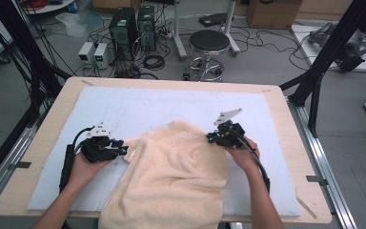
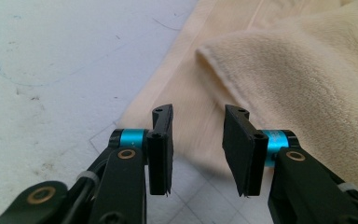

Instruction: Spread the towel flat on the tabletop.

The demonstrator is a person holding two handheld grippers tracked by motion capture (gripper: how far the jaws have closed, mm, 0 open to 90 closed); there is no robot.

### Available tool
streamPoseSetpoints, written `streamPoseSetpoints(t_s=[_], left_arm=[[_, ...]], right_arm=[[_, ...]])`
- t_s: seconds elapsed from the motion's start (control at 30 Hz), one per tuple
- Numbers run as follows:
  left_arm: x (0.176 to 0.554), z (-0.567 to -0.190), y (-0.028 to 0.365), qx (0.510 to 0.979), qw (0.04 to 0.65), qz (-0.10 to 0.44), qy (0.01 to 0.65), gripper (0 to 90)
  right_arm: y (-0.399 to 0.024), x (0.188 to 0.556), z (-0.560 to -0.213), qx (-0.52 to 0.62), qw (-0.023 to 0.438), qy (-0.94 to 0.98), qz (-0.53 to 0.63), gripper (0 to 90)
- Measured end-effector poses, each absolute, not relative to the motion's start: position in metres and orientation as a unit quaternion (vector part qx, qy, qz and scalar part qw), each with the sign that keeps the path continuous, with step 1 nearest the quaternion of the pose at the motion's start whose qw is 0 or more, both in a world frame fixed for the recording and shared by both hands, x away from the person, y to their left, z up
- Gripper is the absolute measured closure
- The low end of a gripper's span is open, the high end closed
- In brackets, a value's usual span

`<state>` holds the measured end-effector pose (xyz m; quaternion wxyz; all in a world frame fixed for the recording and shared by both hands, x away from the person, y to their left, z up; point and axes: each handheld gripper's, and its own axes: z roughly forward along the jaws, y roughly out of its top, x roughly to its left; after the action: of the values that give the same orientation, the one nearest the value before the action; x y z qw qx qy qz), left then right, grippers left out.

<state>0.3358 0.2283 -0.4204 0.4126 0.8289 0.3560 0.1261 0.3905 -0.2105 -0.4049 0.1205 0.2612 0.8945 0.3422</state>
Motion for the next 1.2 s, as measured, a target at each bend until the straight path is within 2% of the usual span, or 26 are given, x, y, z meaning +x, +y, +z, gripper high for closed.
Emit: streamPoseSetpoints(t_s=[0.1, 0.17, 0.23, 0.3, 0.4, 0.7, 1.0, 1.13, 1.2], left_arm=[[0.337, -0.422, 0.226, 0.827, 0.415, 0.125, 0.357, 62.3], [0.338, -0.422, 0.223, 0.823, 0.422, 0.122, 0.359, 61.6], [0.339, -0.422, 0.219, 0.822, 0.426, 0.118, 0.358, 60.0], [0.337, -0.42, 0.213, 0.824, 0.432, 0.116, 0.349, 59.3], [0.336, -0.416, 0.202, 0.831, 0.439, 0.105, 0.325, 58.1], [0.357, -0.408, 0.168, 0.835, 0.458, 0.08, 0.296, 56.8], [0.385, -0.409, 0.136, 0.861, 0.429, 0.066, 0.266, 46.3], [0.392, -0.42, 0.135, 0.867, 0.413, 0.051, 0.274, 47.7], [0.392, -0.423, 0.134, 0.874, 0.401, 0.048, 0.272, 58.0]], right_arm=[[-0.24, 0.377, -0.392, 0.283, 0.141, 0.888, 0.334, 85.7], [-0.251, 0.372, -0.392, 0.299, 0.127, 0.888, 0.324, 83.1], [-0.253, 0.368, -0.394, 0.309, 0.13, 0.893, 0.3, 63.5], [-0.253, 0.365, -0.392, 0.306, 0.127, 0.888, 0.318, 60.1], [-0.244, 0.359, -0.387, 0.281, 0.134, 0.887, 0.34, 57.3], [-0.234, 0.343, -0.401, 0.246, 0.102, 0.897, 0.354, 55.1], [-0.241, 0.325, -0.419, 0.25, 0.105, 0.889, 0.37, 51.3], [-0.241, 0.326, -0.423, 0.249, 0.098, 0.891, 0.367, 49.8], [-0.24, 0.326, -0.424, 0.245, 0.099, 0.892, 0.367, 49.7]])
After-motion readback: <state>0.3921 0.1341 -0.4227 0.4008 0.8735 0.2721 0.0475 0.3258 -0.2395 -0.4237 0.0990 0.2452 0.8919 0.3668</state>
